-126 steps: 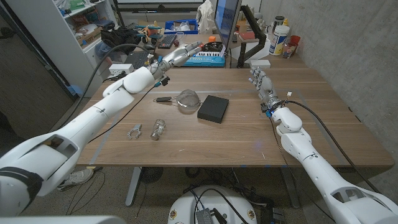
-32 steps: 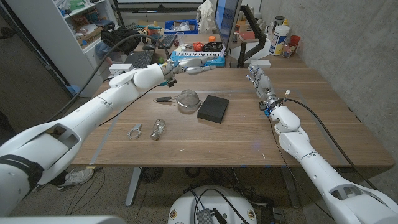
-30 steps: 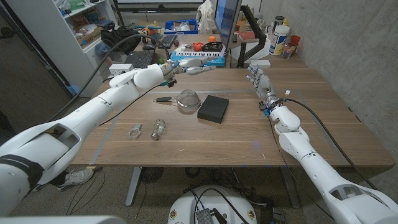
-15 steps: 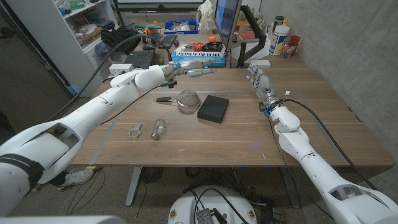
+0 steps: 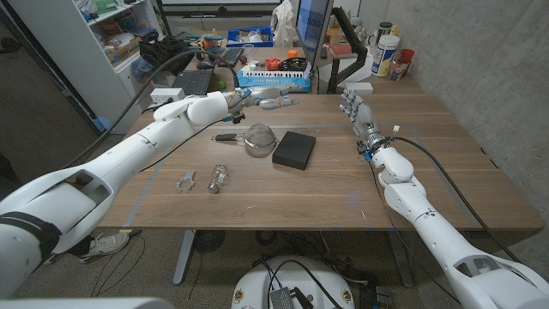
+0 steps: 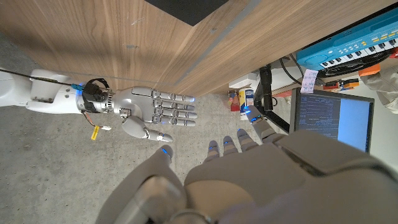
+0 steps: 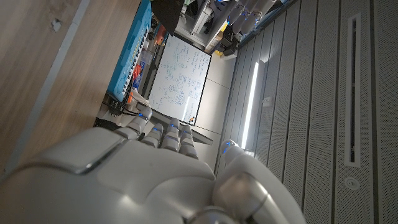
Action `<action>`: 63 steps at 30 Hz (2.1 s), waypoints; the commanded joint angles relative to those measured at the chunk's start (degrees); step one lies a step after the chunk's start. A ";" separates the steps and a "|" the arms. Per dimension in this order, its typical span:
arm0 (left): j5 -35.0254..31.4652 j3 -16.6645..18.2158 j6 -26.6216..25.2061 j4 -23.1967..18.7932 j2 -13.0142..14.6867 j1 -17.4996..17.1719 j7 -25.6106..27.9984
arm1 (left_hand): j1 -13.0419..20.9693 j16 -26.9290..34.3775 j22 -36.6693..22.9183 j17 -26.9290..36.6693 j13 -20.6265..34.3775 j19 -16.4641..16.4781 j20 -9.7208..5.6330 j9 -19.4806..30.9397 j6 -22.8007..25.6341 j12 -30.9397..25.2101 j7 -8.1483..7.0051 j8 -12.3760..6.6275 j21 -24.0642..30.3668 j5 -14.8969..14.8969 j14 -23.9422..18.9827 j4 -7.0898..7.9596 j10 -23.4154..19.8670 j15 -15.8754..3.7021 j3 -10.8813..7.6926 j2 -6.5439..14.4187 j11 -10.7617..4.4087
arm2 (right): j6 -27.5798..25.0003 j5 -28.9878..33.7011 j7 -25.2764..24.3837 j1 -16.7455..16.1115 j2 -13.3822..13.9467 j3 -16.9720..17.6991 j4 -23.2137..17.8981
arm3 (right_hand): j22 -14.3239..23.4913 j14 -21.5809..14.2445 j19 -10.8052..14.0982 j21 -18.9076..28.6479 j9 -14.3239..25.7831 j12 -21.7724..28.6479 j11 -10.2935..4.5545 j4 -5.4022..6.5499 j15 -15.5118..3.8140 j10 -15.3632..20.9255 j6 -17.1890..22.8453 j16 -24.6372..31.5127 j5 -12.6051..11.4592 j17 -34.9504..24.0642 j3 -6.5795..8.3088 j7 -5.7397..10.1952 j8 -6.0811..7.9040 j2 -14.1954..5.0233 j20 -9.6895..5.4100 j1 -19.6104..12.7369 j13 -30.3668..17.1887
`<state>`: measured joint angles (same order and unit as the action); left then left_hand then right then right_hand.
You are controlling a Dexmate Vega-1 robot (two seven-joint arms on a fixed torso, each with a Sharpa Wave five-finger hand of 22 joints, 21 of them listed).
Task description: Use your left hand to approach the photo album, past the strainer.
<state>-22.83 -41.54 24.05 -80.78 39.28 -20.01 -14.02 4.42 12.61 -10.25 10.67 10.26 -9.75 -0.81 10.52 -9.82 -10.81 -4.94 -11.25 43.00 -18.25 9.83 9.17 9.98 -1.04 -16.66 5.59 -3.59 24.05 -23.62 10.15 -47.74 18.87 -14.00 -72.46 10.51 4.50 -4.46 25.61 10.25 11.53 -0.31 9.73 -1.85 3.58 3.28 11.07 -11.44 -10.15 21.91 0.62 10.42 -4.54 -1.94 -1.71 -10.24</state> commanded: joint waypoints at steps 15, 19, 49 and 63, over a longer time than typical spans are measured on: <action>-1.02 -1.18 0.19 1.12 -0.33 0.74 -1.50 | 1.08 0.31 -0.16 0.09 0.26 -3.96 -0.32 0.10 -0.61 -0.36 -0.13 -0.30 -0.15 -0.53 5.68 -0.26 3.07 -0.71 0.04 1.64 -0.22 | -0.10 0.16 0.26 0.53 -0.40 -0.17 0.77 | 0.30 -0.31 0.22 -0.40 0.19 0.26 -0.15 -0.36 0.00 0.57 0.55 -0.18 -0.28 -0.08 0.30 0.14 0.35 -5.77 -4.01 -0.60 -0.18; -1.40 -1.39 0.25 1.20 -0.32 0.83 -1.57 | 1.15 0.24 -0.16 0.08 0.26 -3.89 -0.34 0.10 -0.57 -0.31 -0.15 -0.27 -0.21 -0.55 5.76 -0.26 3.05 -0.70 0.06 1.64 -0.20 | -0.05 0.23 0.17 0.50 -0.41 -0.12 0.77 | 0.30 -0.32 0.24 -0.45 0.19 0.26 -0.12 -0.36 0.07 0.59 0.56 -0.18 -0.28 -0.08 0.30 0.11 0.35 -5.76 -3.97 -0.61 -0.17; -2.35 -2.38 -0.26 0.63 -0.14 0.81 -3.67 | 1.55 0.22 -0.19 0.10 0.26 -3.30 -1.35 0.09 0.08 -0.15 0.00 -0.17 -0.76 -0.72 5.09 -0.19 2.53 -0.82 0.40 1.55 -0.17 | -0.09 0.15 -0.12 -0.14 -0.31 -0.06 0.06 | 0.32 -0.37 0.43 -0.83 0.20 0.27 -0.14 -0.33 0.10 0.61 0.54 -0.18 -0.27 -0.09 0.26 0.09 0.35 -5.74 -3.95 -0.56 -0.18; -2.75 -2.82 -0.39 0.67 -0.13 0.87 -4.52 | 1.71 0.15 -0.20 0.09 0.26 -2.93 -1.49 0.08 0.58 -0.13 -0.07 -0.22 -0.96 -0.77 4.97 -0.25 2.24 -0.92 0.68 1.28 -0.28 | -0.04 -0.09 0.03 -0.23 -0.28 -0.04 0.10 | 0.33 -0.38 0.45 -1.02 0.20 0.28 -0.07 -0.33 0.10 0.66 0.50 -0.18 -0.27 -0.08 0.27 0.10 0.33 -5.76 -3.92 -0.56 -0.18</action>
<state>-25.22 -44.01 23.83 -80.02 39.10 -19.17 -17.78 5.48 12.61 -10.25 10.67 10.26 -9.75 -1.65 10.52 -9.58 -10.81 -5.14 -11.25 42.13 -18.46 9.79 8.93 9.97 -1.65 -16.42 6.04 -3.58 23.99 -23.48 10.08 -47.89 18.54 -14.04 -72.33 10.51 4.28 -4.24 24.79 10.25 11.53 -0.30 9.73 -1.64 3.58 3.28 11.07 -11.44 -10.15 21.91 0.62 10.42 -4.54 -2.16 -1.71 -10.24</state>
